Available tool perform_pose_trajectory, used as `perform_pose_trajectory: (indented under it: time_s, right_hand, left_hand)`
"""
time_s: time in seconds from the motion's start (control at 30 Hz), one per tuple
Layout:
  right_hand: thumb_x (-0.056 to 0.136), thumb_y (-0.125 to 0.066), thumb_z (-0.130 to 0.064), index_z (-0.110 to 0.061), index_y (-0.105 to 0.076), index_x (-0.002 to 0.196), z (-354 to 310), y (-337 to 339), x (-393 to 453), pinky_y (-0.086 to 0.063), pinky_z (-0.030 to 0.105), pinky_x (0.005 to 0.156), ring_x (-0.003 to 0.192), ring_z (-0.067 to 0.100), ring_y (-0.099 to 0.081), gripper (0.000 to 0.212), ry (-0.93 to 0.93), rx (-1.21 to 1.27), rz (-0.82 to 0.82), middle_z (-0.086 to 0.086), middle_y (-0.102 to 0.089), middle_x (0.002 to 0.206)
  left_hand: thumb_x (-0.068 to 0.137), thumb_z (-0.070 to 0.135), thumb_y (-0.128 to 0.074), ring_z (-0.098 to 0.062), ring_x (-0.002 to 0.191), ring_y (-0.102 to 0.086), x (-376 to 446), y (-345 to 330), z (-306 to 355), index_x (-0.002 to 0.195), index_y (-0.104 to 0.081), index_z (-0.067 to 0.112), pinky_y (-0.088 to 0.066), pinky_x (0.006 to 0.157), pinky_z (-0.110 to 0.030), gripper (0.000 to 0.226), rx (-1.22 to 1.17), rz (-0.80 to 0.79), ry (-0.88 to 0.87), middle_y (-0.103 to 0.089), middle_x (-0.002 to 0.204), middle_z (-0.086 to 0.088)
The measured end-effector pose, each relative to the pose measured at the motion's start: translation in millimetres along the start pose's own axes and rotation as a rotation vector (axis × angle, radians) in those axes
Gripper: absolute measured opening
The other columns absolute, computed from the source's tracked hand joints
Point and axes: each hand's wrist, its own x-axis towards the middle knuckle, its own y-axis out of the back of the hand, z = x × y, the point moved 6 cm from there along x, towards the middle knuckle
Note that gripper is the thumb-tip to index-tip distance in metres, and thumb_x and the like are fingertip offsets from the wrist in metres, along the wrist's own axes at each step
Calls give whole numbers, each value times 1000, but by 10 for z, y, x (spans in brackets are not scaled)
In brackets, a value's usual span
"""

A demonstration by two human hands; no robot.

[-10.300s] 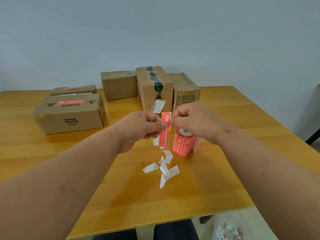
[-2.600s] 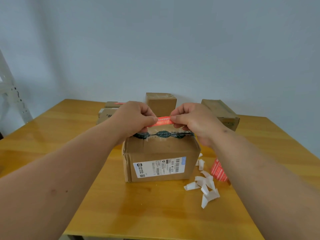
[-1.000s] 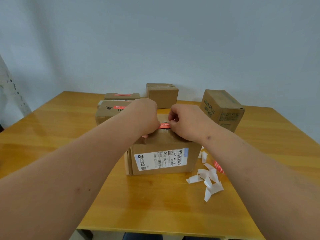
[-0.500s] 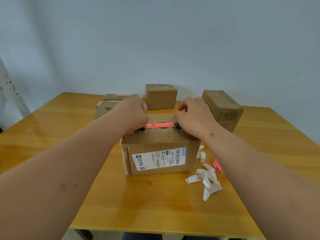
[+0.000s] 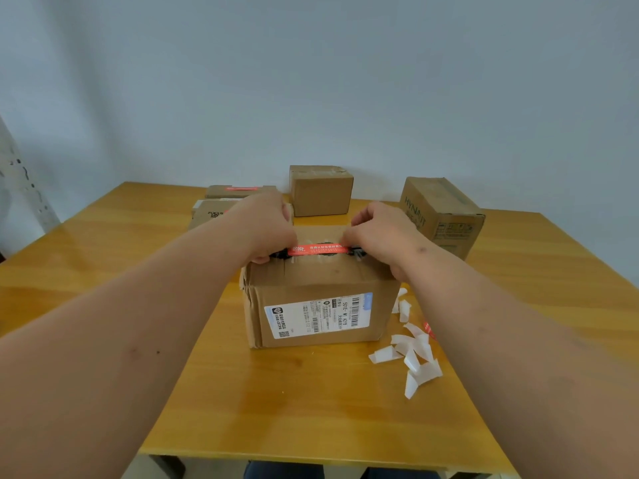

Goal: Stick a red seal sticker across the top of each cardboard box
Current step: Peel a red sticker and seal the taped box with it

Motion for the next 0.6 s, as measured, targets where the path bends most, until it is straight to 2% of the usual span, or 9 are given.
perform_pose_trajectory:
  time_s: [0.1,0.17,0.23,0.27,0.33,0.4,0.47,0.53,0.6]
  right_hand:
    - [85,-55,-9,-22,-58,104,46,35,2,-43,26,62,85,13,-51,23,-3,115,-56,1,-55,107]
    - [79,-66,-25,-25,-56,113,31,-4,-28,-47,30,74,95,16,-51,35,30,39,-86,-1,-53,113]
    - [65,-77,-48,-31,-51,124,-12,-84,-69,-46,41,94,112,23,-46,66,51,-150,-120,-2,-45,123]
    - [62,-79,-50,-33,-48,127,-28,-94,-95,-45,43,97,115,24,-45,73,44,-163,-133,-1,-44,125]
    - [69,-78,-34,-31,-49,127,-33,-46,-92,-49,36,86,102,19,-52,65,54,-46,-156,0,-49,120]
    - [77,-70,-19,-26,-51,125,-12,10,-89,-44,26,68,88,9,-49,52,58,58,-185,-1,-52,116]
    - [77,-72,-28,-24,-52,121,-7,4,-88,-41,27,67,94,12,-49,48,55,73,-168,-1,-51,119]
    - [70,-79,-41,-25,-51,121,-37,-37,-90,-43,30,74,101,17,-51,60,66,10,-140,-1,-48,119]
    - [73,-79,-32,-25,-52,123,-40,-37,-92,-42,29,71,94,15,-53,57,65,-4,-149,1,-47,120]
  left_hand:
    - [87,7,-56,-16,72,-48,-8,13,-51,102,-54,18,-45,49,-24,18,-74,-1,-10,-54,94,-7]
    - [84,21,-67,-17,77,-51,-49,-2,-37,103,-53,20,-46,59,-29,23,-80,-23,-36,-58,98,-7]
    - [76,44,-76,-15,82,-54,-77,-35,-4,101,-50,23,-46,66,-32,41,47,-32,-62,-58,93,-1]
    - [73,46,-77,-15,83,-54,-85,-43,7,100,-49,25,-46,67,-32,44,96,-29,-63,-58,91,0]
    - [76,29,-76,-15,80,-53,-77,-33,3,101,-50,24,-44,63,-30,36,84,-23,-66,-58,92,-2]
    - [78,12,-71,-15,79,-50,-76,1,-17,101,-54,22,-43,62,-28,30,0,-16,-61,-58,94,-5]
    - [78,17,-73,-16,81,-51,-86,-5,-3,101,-55,22,-43,65,-29,30,-8,-11,-75,-58,94,-4]
    - [78,26,-76,-15,82,-52,-90,-27,18,103,-53,23,-42,63,-28,34,63,-9,-89,-57,92,0]
    - [81,15,-72,-15,81,-51,-61,-10,-22,106,-54,23,-41,62,-27,32,62,-16,-82,-55,92,0]
